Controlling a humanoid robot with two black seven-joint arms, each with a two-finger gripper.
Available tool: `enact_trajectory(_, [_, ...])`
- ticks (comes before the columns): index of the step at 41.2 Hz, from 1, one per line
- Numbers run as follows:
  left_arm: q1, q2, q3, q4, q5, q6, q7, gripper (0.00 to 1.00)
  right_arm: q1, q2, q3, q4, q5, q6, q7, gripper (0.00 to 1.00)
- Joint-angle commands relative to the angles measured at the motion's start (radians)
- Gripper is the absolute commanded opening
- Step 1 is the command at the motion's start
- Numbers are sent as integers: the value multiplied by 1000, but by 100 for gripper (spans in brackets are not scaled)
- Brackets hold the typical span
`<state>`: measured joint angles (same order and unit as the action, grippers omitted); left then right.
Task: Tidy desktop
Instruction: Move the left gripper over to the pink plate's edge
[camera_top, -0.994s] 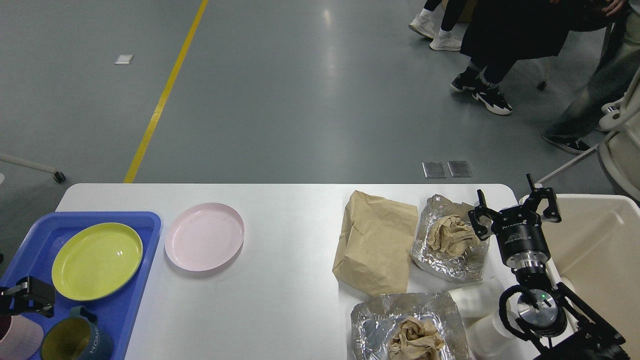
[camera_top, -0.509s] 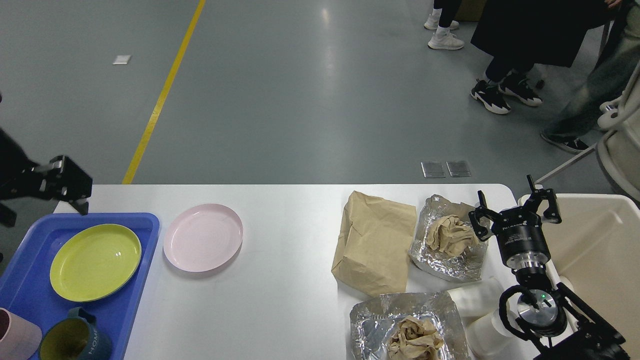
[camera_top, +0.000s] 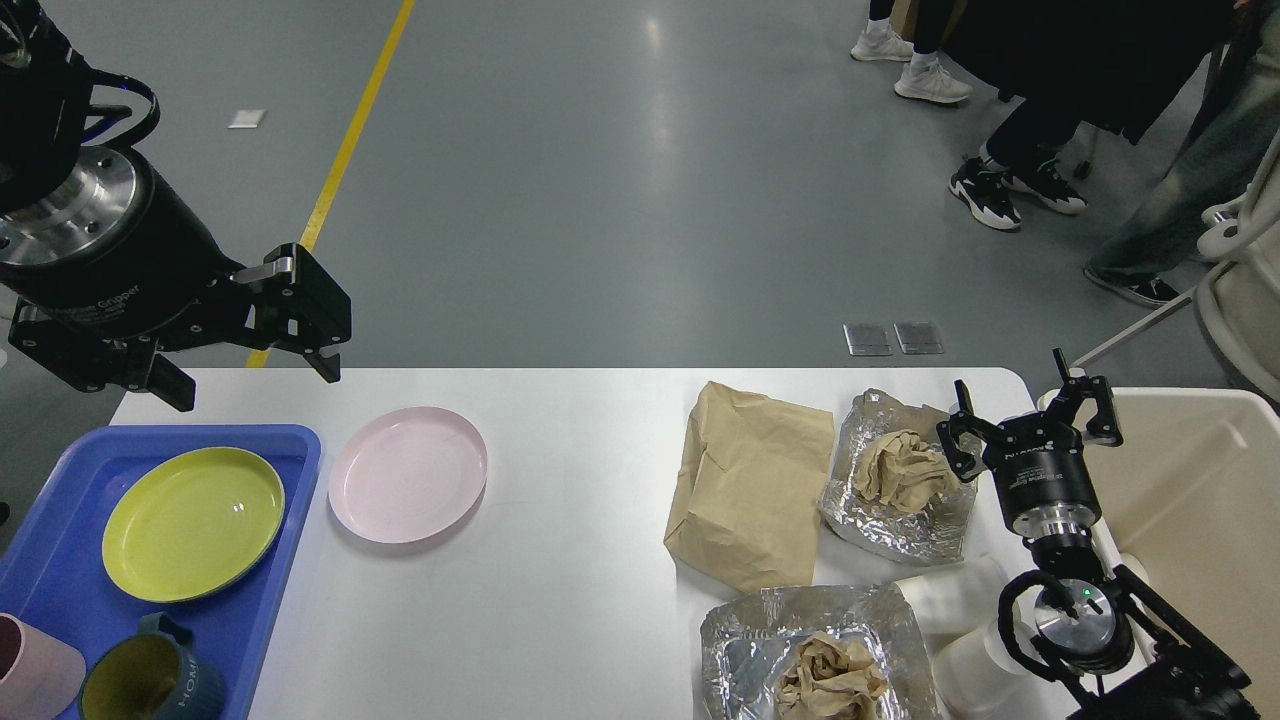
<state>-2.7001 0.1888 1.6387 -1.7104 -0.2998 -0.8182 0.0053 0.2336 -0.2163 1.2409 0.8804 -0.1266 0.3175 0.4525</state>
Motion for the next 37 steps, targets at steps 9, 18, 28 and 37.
enact_trajectory(9, [137, 46, -10, 28, 8, 27, -16, 96, 0, 0, 0, 2, 1, 0, 0, 100])
enact_trajectory(18, [304, 74, -26, 121, -42, 97, -65, 95, 0, 0, 0, 2, -1, 0, 0, 100])
enact_trajectory(28, [600, 41, -48, 183, -304, 421, -57, 95, 0, 0, 0, 2, 1, 0, 0, 100])
enact_trajectory(37, [879, 54, -164, 290, -525, 660, -34, 95, 0, 0, 0, 2, -1, 0, 0, 100])
